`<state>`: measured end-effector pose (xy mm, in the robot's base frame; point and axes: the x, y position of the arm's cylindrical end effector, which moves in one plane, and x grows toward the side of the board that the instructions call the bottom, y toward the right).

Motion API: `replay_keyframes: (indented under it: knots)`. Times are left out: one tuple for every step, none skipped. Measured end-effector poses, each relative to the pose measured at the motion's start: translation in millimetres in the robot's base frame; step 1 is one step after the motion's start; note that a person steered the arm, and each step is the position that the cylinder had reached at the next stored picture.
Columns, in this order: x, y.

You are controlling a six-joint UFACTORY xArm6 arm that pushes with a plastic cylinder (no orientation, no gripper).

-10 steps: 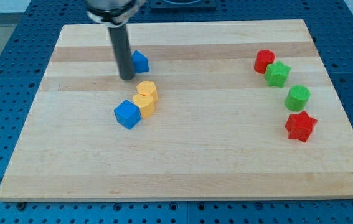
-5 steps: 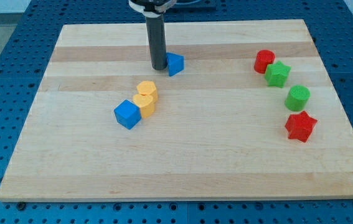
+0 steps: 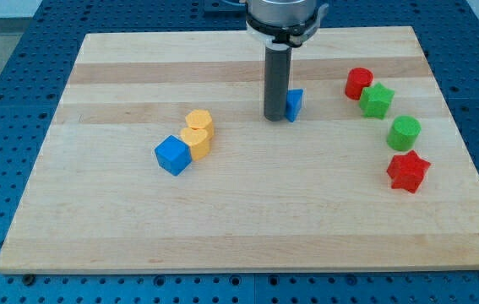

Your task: Place blue triangle in between green blocks

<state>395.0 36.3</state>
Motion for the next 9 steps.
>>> replay_keyframes:
  knots:
    - [-3.7,-4.0]
    - [-13.8,-5.7]
    - [-14.3,21.7]
    - [-6.8,66.1]
    - [-0.3,95.6]
    - [-0.3,88.1]
    - [-12.9,55.0]
    - [-31.1,46.7]
    - [-49.8,46.7]
